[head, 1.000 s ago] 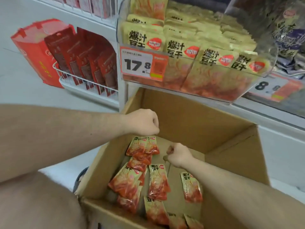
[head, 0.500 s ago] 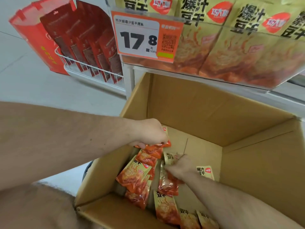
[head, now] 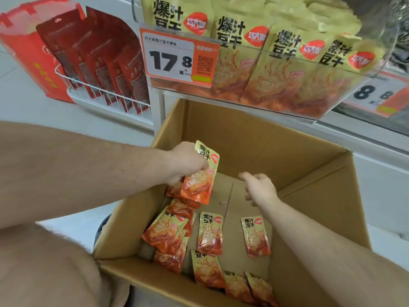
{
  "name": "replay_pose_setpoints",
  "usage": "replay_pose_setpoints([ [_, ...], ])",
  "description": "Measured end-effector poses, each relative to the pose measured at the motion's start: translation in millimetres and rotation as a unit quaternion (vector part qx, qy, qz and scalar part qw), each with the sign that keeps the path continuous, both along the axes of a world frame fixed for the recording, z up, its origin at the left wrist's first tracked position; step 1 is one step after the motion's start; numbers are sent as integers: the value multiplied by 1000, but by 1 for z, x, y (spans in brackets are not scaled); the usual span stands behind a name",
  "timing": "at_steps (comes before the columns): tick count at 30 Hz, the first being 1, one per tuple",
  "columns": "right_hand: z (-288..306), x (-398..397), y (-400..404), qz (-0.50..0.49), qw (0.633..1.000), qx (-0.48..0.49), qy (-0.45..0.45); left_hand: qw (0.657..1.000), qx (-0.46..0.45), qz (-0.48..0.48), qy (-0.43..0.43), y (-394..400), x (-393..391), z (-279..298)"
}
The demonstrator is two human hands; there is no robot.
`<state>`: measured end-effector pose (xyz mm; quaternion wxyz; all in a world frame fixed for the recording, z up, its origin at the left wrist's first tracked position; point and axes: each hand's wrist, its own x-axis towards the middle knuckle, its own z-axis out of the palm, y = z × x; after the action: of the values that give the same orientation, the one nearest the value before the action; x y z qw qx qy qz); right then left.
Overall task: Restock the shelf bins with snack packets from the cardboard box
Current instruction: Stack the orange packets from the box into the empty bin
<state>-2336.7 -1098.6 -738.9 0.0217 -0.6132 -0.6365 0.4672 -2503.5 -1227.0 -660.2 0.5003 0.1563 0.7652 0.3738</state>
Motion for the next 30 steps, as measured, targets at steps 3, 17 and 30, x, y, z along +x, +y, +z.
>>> replay_pose_setpoints([
  [3,-62,41,23,48,977,-25,-205,1000,-13,-20,-7,-3,0,-5],
  [17,-119,68,4,82,952,2,-295,998,-42,-13,-45,5,-5,-29],
  [30,79,-21,-57,41,989,42,138,988,74,-134,-7,-3,11,31],
])
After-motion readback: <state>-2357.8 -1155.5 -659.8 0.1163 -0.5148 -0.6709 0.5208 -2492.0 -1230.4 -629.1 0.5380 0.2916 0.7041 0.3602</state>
